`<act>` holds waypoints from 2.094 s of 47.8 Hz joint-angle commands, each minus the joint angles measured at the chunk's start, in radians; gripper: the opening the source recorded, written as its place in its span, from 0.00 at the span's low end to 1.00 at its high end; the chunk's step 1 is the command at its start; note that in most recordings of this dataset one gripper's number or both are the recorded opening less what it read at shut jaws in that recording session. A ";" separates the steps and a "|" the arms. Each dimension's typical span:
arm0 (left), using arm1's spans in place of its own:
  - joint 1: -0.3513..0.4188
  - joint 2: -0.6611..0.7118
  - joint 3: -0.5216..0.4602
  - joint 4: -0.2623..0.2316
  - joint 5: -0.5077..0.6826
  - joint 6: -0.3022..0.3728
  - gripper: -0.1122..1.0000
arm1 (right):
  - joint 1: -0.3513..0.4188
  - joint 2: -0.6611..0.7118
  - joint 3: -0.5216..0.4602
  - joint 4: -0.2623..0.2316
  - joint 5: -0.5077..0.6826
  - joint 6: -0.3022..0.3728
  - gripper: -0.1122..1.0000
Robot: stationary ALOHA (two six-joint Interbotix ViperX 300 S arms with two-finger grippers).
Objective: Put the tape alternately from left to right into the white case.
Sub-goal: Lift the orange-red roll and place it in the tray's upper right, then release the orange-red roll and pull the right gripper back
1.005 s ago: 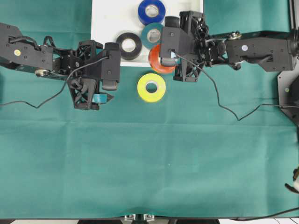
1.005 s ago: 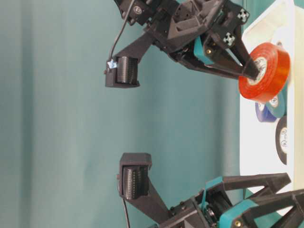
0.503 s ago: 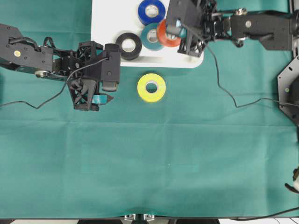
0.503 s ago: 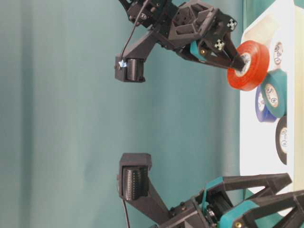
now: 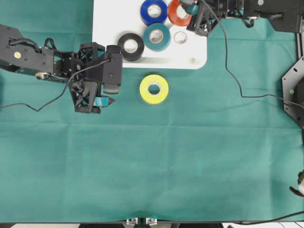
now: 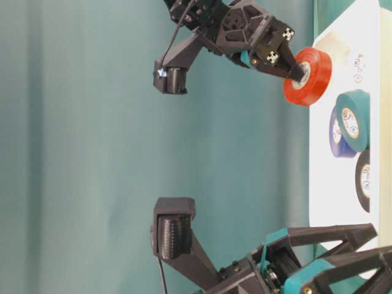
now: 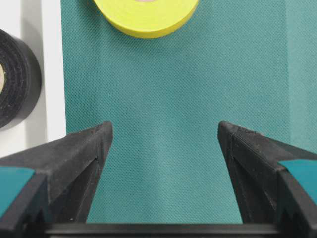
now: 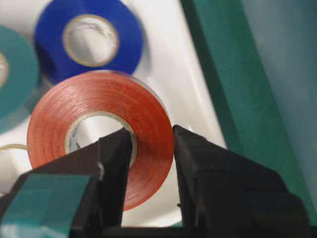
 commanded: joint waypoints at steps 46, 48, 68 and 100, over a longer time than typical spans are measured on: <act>-0.006 -0.023 0.000 -0.002 -0.003 -0.002 0.86 | -0.049 -0.014 0.009 -0.003 -0.014 0.005 0.83; -0.006 -0.023 0.002 -0.002 -0.003 -0.002 0.86 | -0.049 -0.014 0.011 -0.003 -0.014 0.006 0.83; -0.006 -0.023 0.002 -0.002 -0.003 -0.002 0.86 | -0.049 -0.021 0.032 -0.003 -0.014 0.012 0.83; -0.006 -0.018 -0.006 -0.002 -0.008 -0.002 0.86 | 0.100 -0.196 0.202 0.003 -0.192 0.035 0.83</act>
